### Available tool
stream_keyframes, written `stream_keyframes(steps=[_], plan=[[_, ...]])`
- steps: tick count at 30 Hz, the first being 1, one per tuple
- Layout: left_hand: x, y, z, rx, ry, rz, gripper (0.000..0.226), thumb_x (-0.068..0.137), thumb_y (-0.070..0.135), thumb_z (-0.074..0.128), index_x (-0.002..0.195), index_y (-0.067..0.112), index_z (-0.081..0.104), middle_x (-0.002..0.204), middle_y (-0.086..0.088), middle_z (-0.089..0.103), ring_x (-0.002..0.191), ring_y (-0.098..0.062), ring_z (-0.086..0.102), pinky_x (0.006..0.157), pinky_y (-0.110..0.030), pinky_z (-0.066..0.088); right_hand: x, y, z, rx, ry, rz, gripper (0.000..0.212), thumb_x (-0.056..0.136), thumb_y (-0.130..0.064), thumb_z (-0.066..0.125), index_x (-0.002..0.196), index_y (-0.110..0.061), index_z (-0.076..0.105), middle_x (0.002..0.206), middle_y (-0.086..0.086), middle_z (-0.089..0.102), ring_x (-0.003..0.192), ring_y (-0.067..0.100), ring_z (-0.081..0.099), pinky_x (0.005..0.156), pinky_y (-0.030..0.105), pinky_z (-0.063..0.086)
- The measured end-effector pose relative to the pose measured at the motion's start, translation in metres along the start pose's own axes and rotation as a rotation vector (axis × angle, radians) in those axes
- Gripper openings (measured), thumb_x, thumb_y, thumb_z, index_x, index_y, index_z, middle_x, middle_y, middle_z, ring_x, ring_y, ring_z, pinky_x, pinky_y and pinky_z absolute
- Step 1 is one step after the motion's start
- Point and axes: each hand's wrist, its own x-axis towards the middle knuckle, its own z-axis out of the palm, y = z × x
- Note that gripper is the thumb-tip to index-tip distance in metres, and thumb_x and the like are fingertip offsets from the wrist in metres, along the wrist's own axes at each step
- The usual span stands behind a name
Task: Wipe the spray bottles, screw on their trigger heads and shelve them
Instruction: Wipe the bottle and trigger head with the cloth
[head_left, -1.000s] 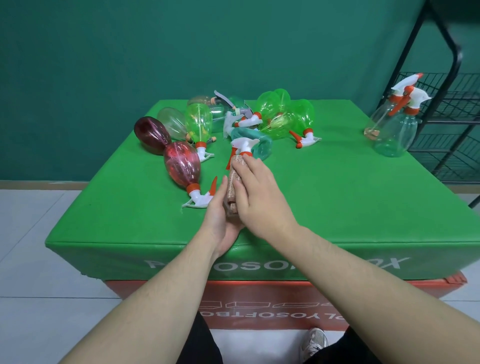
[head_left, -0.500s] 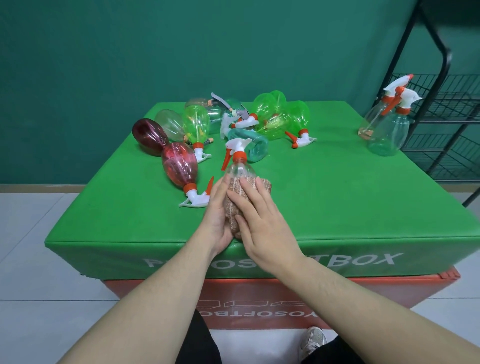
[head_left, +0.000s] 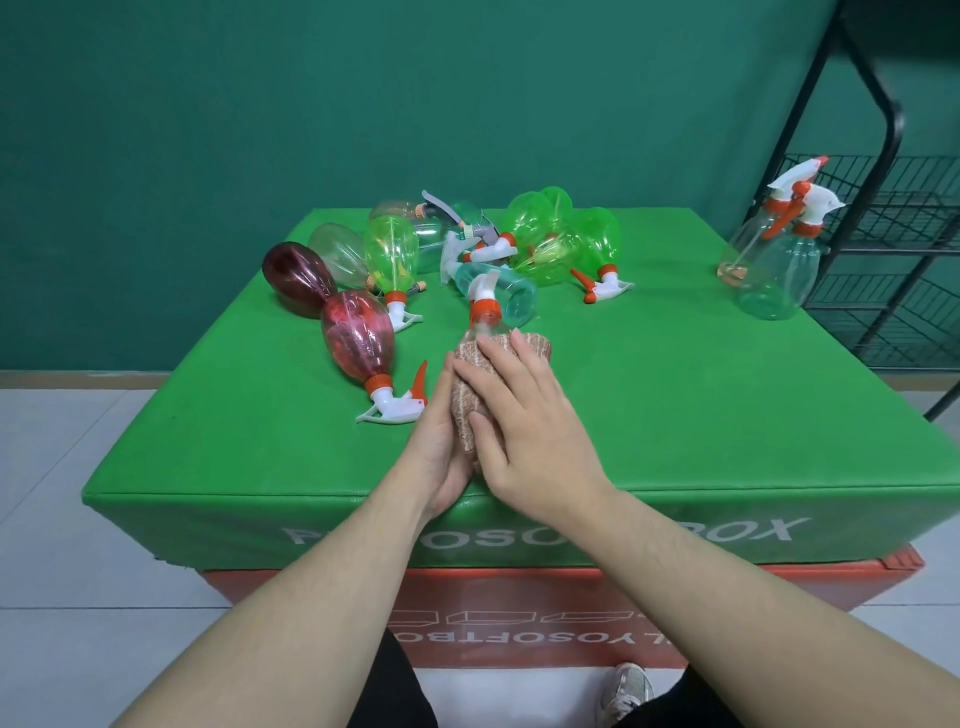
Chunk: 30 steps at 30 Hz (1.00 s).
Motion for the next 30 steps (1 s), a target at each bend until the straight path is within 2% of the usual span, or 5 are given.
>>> stream_keyframes(steps=[6,12,18,22,30], plan=[[0.001,0.004,-0.002,0.021,0.011,-0.021,0.047,0.109,0.053,0.033,0.127,0.026,0.067,0.129,-0.003,0.072,0.119,-0.014,0.068,0.092,-0.033,0.058,0.026,-0.002,-0.006,0.062,-0.051,0.113,0.055,0.098,-0.035,0.035,0.148,-0.02,0.049,0.161,0.003,0.035,0.152,0.026,0.023,0.124,0.048,0.02],[0.003,-0.001,-0.009,0.096,0.002,-0.045,0.037,0.108,0.042,0.041,0.122,0.023,0.069,0.115,-0.009,0.076,0.098,-0.023,0.074,0.092,-0.046,0.057,0.063,0.011,-0.008,0.159,-0.144,0.344,0.049,0.103,-0.031,0.038,0.149,-0.016,0.048,0.162,0.005,0.033,0.149,0.026,0.028,0.123,0.042,0.021],[0.005,-0.002,-0.011,0.034,0.027,-0.042,0.036,0.107,0.038,0.043,0.123,0.02,0.07,0.112,-0.008,0.076,0.097,-0.024,0.072,0.083,-0.045,0.059,0.058,0.005,-0.007,0.16,-0.161,0.336,0.046,0.106,-0.024,0.041,0.15,-0.013,0.046,0.162,0.008,0.032,0.147,0.024,0.03,0.12,0.029,0.019],[0.004,-0.002,-0.013,-0.042,0.061,-0.015,0.039,0.106,0.034,0.044,0.103,0.022,0.081,0.109,-0.007,0.077,0.094,-0.022,0.074,0.081,-0.042,0.056,0.042,-0.005,-0.002,0.074,-0.102,0.206,0.049,0.1,-0.024,0.04,0.144,-0.004,0.051,0.154,0.016,0.043,0.142,0.031,0.036,0.123,0.039,0.022],[0.0,-0.001,-0.004,-0.058,0.029,-0.041,0.055,0.105,0.054,0.04,0.127,0.014,0.07,0.13,-0.009,0.071,0.118,-0.02,0.069,0.095,-0.031,0.057,0.001,-0.009,0.009,-0.073,-0.098,0.055,0.052,0.104,-0.029,0.032,0.152,-0.012,0.042,0.163,0.009,0.03,0.152,0.035,0.019,0.121,0.054,0.023]])
